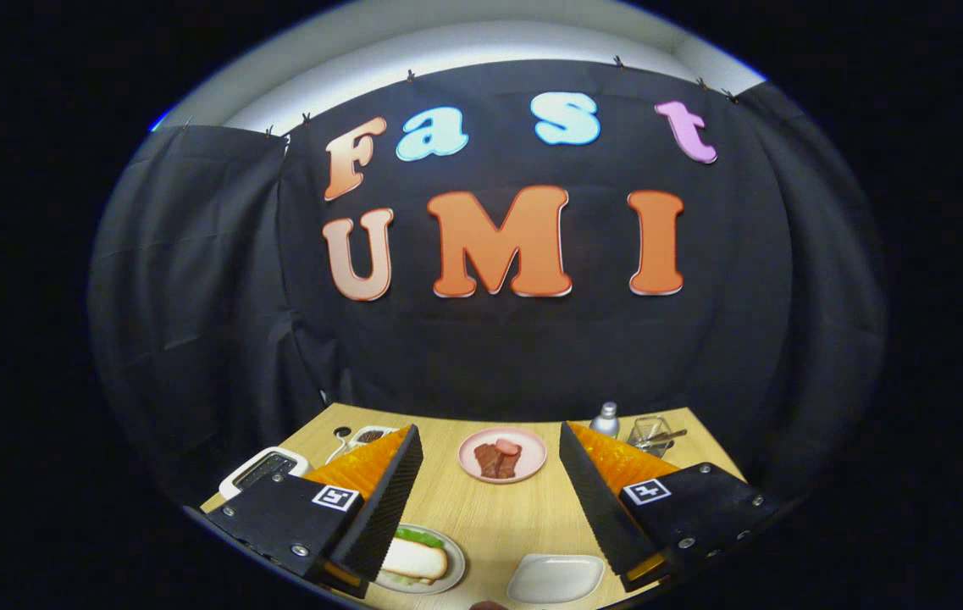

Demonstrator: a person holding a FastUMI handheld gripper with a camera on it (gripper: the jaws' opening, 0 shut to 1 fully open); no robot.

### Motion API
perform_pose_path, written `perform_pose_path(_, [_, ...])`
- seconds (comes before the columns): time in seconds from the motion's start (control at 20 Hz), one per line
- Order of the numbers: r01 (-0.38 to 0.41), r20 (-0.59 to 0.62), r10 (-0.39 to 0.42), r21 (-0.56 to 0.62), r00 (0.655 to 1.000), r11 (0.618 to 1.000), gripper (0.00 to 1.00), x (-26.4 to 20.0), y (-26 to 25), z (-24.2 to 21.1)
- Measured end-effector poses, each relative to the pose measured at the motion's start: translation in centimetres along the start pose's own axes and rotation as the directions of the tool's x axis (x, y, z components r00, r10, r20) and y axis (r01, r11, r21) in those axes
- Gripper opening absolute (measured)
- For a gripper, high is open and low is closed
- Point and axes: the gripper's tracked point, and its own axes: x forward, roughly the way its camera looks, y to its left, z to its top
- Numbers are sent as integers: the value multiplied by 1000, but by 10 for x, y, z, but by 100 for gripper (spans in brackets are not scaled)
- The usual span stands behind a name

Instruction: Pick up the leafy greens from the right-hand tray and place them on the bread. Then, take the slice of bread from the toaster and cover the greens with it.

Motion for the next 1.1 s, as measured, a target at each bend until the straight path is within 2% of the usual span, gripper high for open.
perform_pose_path(0.2, [86, 106, -83, -25, 991, 996, 97, -23, -14, 45])
perform_pose_path(0.55, [200, 205, -185, -56, 961, 978, 97, -40, -23, 80])
perform_pose_path(0.7, [212, 243, -189, -74, 952, 974, 97, -49, -16, 94])
perform_pose_path(1.1, [166, 314, -133, -79, 940, 983, 97, -47, 6, 117])
